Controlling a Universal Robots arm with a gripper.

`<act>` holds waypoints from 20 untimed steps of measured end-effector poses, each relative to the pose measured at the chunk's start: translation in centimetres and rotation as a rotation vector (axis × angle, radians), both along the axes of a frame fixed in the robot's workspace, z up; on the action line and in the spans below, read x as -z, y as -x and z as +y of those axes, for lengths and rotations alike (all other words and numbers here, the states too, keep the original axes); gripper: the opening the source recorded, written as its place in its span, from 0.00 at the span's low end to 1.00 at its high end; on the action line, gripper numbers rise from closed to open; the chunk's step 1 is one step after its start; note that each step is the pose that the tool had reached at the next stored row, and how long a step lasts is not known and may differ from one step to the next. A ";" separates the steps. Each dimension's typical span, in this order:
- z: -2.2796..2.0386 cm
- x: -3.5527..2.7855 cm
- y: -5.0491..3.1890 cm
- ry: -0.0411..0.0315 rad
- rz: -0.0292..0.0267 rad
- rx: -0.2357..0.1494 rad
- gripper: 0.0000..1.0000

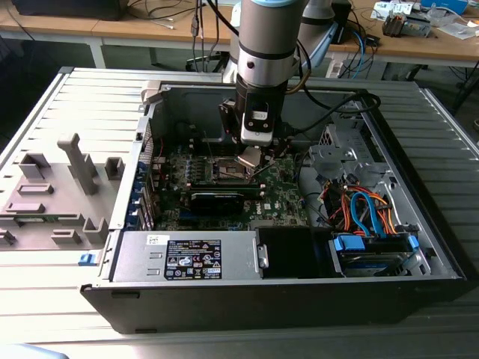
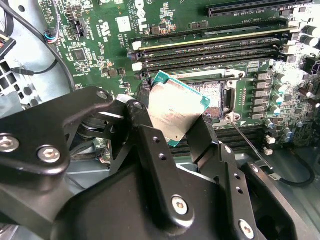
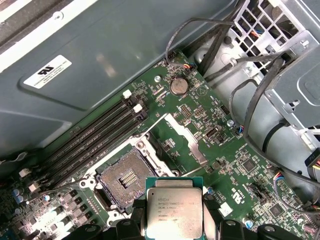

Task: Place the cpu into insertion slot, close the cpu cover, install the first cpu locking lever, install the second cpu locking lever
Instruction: 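Place the cpu into insertion slot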

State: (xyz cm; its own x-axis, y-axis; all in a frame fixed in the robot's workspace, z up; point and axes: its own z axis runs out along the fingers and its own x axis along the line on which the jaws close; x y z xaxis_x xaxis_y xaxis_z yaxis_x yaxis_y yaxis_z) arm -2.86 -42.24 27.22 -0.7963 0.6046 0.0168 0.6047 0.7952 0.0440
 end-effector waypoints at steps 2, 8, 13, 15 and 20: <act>0.00 0.00 0.00 0.0000 0.0000 0.001 0.55; 0.00 0.00 0.00 0.0001 0.0000 0.008 0.55; 0.00 0.00 0.00 0.0001 0.0000 0.012 0.55; 0.00 0.00 0.00 0.0001 0.0000 0.013 0.55; 0.00 0.00 0.00 0.0000 0.0000 0.017 0.55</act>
State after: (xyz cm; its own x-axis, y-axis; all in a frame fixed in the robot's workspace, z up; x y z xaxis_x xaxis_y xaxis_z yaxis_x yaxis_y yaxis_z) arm -2.86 -42.24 27.22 -0.7861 0.6179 0.0168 0.6180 0.7850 0.0440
